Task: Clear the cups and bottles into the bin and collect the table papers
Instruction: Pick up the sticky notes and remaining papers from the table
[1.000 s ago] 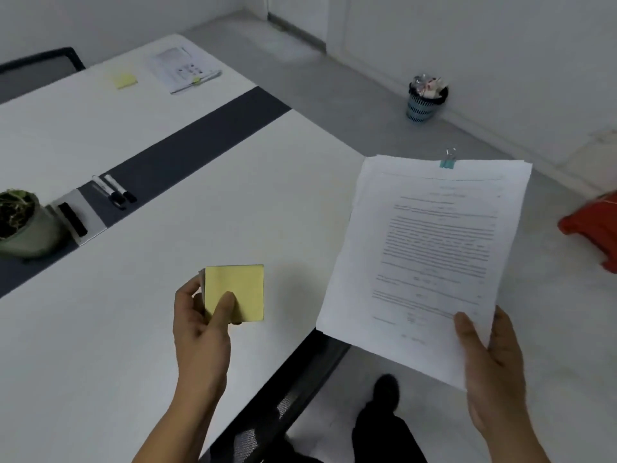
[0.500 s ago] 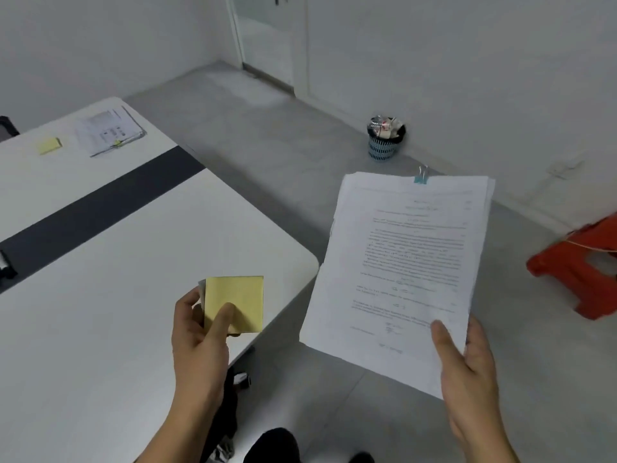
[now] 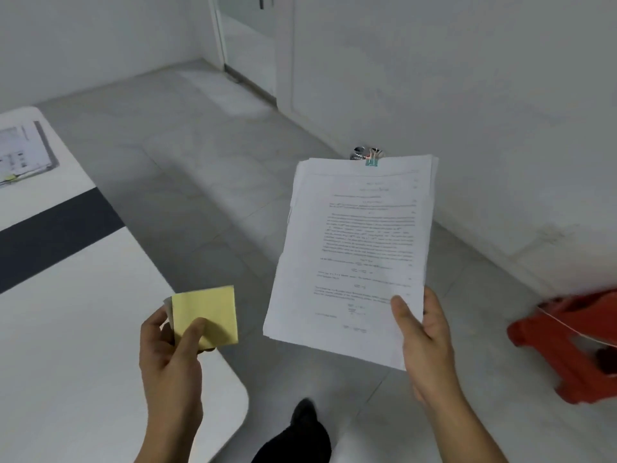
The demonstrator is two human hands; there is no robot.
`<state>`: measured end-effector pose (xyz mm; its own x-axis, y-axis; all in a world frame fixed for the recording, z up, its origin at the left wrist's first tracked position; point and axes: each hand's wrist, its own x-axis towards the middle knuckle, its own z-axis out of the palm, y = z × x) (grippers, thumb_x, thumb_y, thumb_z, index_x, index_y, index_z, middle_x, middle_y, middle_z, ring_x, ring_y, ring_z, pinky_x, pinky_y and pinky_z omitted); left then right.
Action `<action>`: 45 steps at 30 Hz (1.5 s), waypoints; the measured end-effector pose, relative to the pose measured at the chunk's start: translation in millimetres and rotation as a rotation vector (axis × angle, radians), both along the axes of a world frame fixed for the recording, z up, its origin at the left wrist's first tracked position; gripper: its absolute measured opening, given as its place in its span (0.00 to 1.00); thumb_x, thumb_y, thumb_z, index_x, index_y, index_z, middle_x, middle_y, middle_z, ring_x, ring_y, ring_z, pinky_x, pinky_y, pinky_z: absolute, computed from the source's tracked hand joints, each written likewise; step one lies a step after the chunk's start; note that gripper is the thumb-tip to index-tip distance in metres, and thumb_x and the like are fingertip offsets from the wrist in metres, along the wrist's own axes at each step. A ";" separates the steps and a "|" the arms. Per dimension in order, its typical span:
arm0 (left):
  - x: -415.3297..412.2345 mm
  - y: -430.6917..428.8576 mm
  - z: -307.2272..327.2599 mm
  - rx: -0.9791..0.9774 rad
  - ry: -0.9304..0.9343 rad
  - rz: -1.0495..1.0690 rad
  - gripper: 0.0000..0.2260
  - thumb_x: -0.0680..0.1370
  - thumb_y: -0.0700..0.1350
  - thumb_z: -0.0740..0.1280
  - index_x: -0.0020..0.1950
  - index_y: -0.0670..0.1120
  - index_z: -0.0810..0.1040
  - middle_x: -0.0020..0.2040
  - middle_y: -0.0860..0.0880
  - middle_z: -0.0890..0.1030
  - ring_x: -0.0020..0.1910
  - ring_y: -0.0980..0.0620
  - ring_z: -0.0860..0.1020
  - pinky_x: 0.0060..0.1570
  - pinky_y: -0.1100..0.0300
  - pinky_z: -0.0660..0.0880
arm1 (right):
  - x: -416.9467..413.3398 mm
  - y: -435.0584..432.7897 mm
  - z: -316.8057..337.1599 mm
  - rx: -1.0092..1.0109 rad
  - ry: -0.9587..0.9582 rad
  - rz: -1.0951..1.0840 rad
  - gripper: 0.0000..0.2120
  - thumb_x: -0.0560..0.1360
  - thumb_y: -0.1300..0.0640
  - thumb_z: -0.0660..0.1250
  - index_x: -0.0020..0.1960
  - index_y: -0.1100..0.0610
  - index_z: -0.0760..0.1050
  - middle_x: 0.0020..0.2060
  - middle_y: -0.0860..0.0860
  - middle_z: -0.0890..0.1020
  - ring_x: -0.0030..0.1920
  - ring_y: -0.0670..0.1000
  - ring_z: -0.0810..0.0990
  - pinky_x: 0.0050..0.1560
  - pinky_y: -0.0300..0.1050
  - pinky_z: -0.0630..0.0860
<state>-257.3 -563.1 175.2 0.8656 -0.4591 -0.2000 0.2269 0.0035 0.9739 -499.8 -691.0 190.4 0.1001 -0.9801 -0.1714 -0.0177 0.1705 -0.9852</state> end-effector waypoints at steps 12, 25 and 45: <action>105.3 -262.9 35.3 0.062 -0.109 0.056 0.16 0.79 0.33 0.65 0.62 0.49 0.74 0.49 0.52 0.82 0.49 0.52 0.80 0.43 0.57 0.79 | 101.2 -284.6 9.0 -0.018 -0.013 0.057 0.13 0.82 0.57 0.63 0.62 0.42 0.74 0.55 0.40 0.84 0.53 0.42 0.84 0.43 0.33 0.79; 243.3 -400.0 62.2 0.102 -0.043 0.750 0.16 0.80 0.37 0.66 0.64 0.51 0.73 0.57 0.47 0.79 0.56 0.47 0.76 0.55 0.46 0.74 | 394.0 -558.5 21.2 0.012 -0.022 0.732 0.14 0.82 0.57 0.62 0.65 0.44 0.73 0.56 0.38 0.83 0.54 0.38 0.82 0.50 0.36 0.77; 701.5 -543.1 76.8 0.038 -0.109 1.007 0.17 0.74 0.40 0.70 0.60 0.55 0.75 0.45 0.52 0.82 0.45 0.50 0.78 0.49 0.52 0.77 | 940.4 -691.1 37.9 -0.097 -0.118 1.089 0.14 0.82 0.56 0.63 0.63 0.41 0.73 0.58 0.39 0.82 0.58 0.42 0.81 0.57 0.44 0.76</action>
<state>444.3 -1106.2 251.9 0.8611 0.4993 -0.0963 0.0454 0.1132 0.9925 440.6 -1382.1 228.3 0.9301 -0.3661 -0.0308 -0.0166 0.0420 -0.9990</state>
